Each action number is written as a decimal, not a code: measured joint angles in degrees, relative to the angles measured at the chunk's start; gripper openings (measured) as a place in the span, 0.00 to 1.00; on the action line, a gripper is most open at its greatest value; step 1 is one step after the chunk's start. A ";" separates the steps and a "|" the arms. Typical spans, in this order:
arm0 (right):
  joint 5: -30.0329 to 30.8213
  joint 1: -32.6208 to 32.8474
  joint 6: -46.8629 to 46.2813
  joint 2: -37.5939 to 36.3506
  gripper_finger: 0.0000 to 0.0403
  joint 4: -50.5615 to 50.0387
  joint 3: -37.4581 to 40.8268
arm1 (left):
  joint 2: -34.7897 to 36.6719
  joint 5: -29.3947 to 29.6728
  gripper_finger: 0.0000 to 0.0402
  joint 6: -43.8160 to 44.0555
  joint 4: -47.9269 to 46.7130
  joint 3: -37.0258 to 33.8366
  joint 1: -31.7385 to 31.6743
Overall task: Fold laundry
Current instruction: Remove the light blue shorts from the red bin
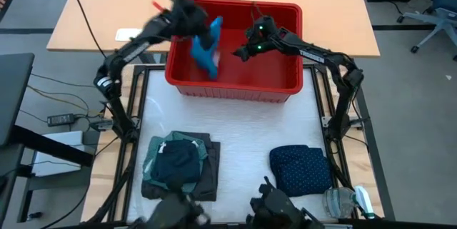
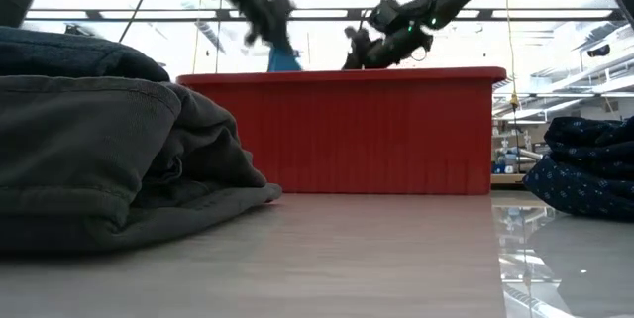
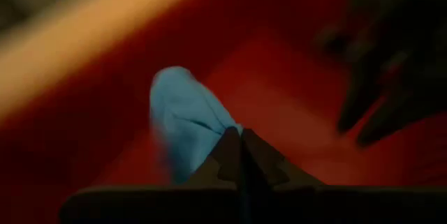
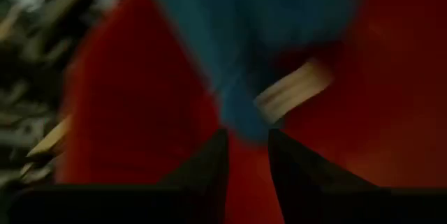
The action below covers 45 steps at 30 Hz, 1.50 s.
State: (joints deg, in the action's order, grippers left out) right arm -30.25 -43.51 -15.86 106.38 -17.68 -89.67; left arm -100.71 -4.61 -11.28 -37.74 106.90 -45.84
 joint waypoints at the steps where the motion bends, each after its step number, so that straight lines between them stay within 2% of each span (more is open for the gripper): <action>1: -1.75 0.22 1.79 -1.12 0.26 0.27 0.00 | 1.15 -1.79 0.01 -0.88 -0.33 2.47 0.29; 6: -10.99 2.28 8.06 -5.37 0.19 0.55 -0.04 | 5.51 -9.95 0.00 0.18 -1.25 9.21 2.54; 10: -15.46 4.97 10.02 -7.09 0.12 0.25 -0.04 | 9.18 -11.36 0.00 2.48 -2.65 9.34 6.10; 13: -16.10 8.30 11.28 -7.80 0.06 -2.03 -0.07 | 11.63 -11.58 0.00 3.08 -5.86 9.36 10.04; 15: -13.58 11.14 11.82 -8.03 0.02 -5.76 -0.05 | 13.02 -14.10 0.00 3.60 -9.74 9.36 13.18; 18: -3.98 15.88 12.00 -8.14 0.02 -13.04 -0.07 | 14.94 -21.45 0.00 6.66 -14.75 9.34 18.66; 21: 3.39 20.43 13.80 -8.13 0.02 -20.21 -0.04 | 16.02 -23.76 0.00 10.96 -18.31 9.36 25.12; 26: 8.57 26.12 16.33 -8.10 0.01 -25.53 0.23 | 15.85 -22.55 0.00 14.75 -19.47 7.56 35.00; 30: 9.24 27.05 15.66 -8.10 0.01 -22.68 3.67 | 15.14 -21.62 0.00 17.51 -19.07 4.03 40.06; 33: 11.68 25.01 14.07 -8.14 0.01 -16.35 8.59 | 15.02 -16.03 0.00 19.41 -16.79 0.15 42.29; 36: 14.38 21.64 12.99 -8.52 0.00 -11.15 12.33 | 14.88 -8.53 0.00 20.26 -16.97 -3.17 42.80; 39: 15.24 17.15 12.69 -8.52 0.00 -6.42 13.69 | 14.91 -3.51 0.00 19.34 -16.64 -6.31 41.43; 43: 19.41 9.86 14.82 -8.03 0.00 5.26 13.81 | 14.88 -0.94 0.00 15.94 -16.57 -10.02 37.02; 45: 19.38 6.09 17.46 -8.04 0.00 9.38 13.61 | 14.92 -0.68 0.00 13.87 -16.04 -11.55 34.02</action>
State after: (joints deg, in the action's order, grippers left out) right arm -10.88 -37.41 1.60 98.34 -8.30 -76.06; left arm -85.79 -5.29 2.59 -53.78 95.35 -11.81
